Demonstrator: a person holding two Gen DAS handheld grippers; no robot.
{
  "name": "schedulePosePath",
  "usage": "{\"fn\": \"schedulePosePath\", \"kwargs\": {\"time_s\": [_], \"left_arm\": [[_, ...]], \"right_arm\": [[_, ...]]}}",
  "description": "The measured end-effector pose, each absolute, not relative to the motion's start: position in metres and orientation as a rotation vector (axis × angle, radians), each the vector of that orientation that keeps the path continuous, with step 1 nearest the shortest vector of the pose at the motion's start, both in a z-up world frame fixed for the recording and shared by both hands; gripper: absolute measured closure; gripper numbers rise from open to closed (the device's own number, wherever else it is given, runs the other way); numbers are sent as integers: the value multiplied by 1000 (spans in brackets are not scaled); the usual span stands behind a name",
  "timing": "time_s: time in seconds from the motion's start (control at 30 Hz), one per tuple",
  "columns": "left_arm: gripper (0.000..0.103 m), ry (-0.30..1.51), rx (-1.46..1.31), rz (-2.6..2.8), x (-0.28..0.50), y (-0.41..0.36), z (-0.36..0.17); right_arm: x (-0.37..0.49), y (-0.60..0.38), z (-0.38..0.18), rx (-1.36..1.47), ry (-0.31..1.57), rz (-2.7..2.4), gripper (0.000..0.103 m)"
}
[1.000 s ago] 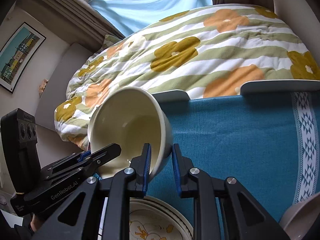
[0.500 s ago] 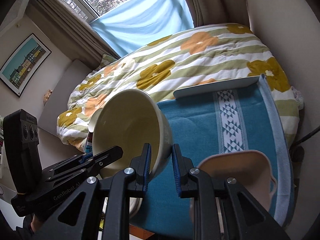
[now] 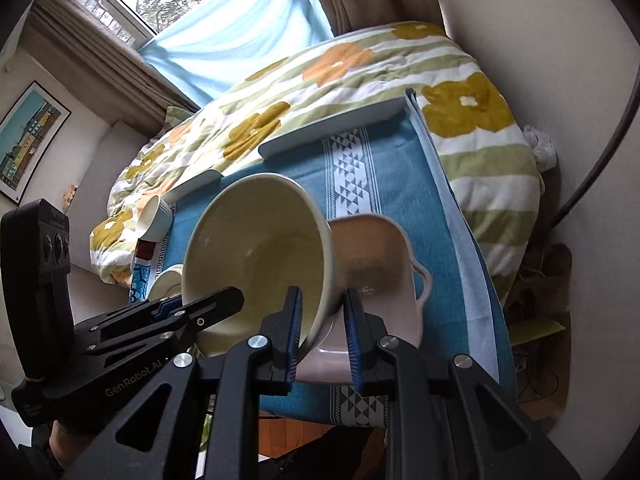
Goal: Organize plates and bowls
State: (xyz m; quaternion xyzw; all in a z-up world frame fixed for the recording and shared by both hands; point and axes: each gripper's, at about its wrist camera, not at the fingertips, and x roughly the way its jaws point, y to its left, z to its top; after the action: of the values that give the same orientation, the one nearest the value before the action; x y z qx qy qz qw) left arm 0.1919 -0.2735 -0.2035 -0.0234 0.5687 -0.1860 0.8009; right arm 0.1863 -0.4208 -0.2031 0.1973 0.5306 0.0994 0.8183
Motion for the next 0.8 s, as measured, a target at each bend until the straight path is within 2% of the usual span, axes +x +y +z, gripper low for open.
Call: {"fn": "schedulePosePath", "kwargs": {"time_s": [0.43, 0.8], "left_arm": [[85, 1328, 176, -440, 213, -303, -266], [85, 1307, 308, -435, 221, -313, -275]], "right_arm": [[192, -423, -262, 449, 1255, 110, 84], [195, -420, -275, 434, 1287, 99, 84]]}}
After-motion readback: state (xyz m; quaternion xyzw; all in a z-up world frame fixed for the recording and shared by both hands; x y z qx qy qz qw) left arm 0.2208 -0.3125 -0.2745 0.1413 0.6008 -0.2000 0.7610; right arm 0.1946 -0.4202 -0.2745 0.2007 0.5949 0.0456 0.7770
